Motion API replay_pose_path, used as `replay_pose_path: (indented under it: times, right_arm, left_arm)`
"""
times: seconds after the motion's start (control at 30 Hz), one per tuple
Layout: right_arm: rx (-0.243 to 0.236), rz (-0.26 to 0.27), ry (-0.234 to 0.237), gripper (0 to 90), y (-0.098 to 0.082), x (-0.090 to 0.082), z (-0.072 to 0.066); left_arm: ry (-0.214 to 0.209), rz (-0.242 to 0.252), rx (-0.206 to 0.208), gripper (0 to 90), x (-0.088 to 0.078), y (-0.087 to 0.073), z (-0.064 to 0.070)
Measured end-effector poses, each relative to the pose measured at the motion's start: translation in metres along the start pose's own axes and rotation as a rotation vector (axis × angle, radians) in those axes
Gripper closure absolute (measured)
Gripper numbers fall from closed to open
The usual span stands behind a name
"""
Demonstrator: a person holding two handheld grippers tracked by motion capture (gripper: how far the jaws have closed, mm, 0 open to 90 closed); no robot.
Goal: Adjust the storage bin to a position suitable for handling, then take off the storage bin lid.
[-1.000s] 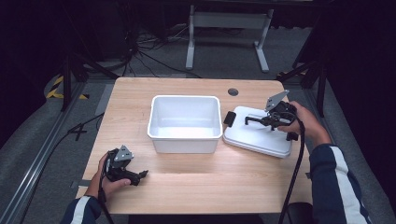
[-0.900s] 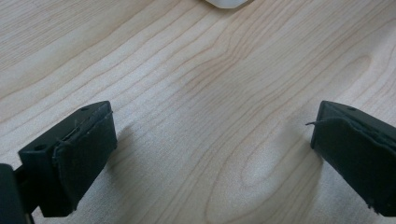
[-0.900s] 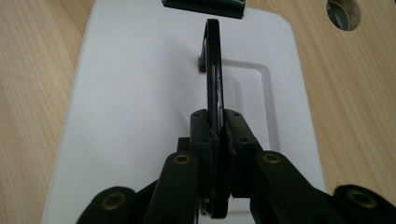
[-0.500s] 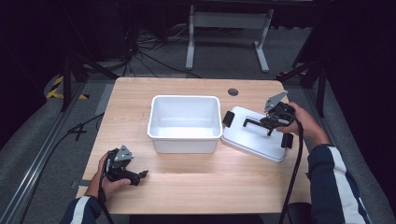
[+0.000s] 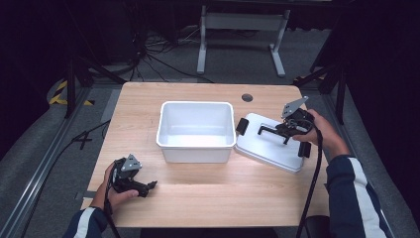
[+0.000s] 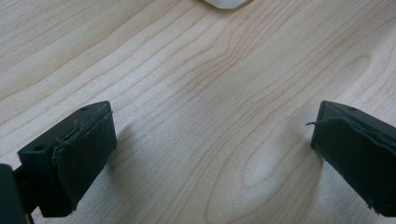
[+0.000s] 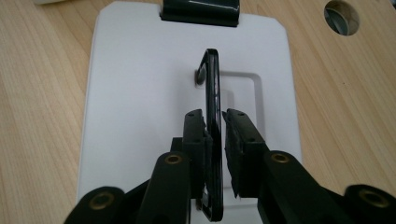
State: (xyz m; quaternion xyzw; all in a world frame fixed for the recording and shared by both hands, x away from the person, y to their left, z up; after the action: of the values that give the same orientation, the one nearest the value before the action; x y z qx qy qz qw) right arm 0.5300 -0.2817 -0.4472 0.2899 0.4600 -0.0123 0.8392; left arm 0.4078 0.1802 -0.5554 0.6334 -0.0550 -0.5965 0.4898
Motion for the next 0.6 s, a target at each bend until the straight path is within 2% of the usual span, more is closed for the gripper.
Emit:
replay_pose_path:
  times: [0.2,0.37,0.6]
  right_arm:
    - [0.025,0.022,-0.006,71.7,0.003,-0.003,-0.003]
    - [0.052,0.037,-0.03,67.9,0.005,-0.007,-0.003]
    - [0.081,0.057,-0.05,62.8,0.005,-0.018,-0.005]
  left_arm:
    - [0.0,0.0,0.0,0.6,0.0,0.0,0.0]
    - [0.0,0.0,0.001,0.6,0.0,0.0,0.0]
    - [0.0,0.0,0.001,0.6,0.0,0.0,0.0]
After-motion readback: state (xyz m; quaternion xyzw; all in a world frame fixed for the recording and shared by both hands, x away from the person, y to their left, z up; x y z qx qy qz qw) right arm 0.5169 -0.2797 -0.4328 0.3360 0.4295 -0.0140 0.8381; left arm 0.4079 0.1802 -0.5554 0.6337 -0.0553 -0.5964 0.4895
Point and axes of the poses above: each handheld gripper's, and its own axes: x roughly forward along the jaws, y roughly out of its top, z roughly to its right, the point moved 10 cm from there along x, roughly forward along the jaws, and after that the axes turned 14 degrees about -y, right-handed, at the moved point
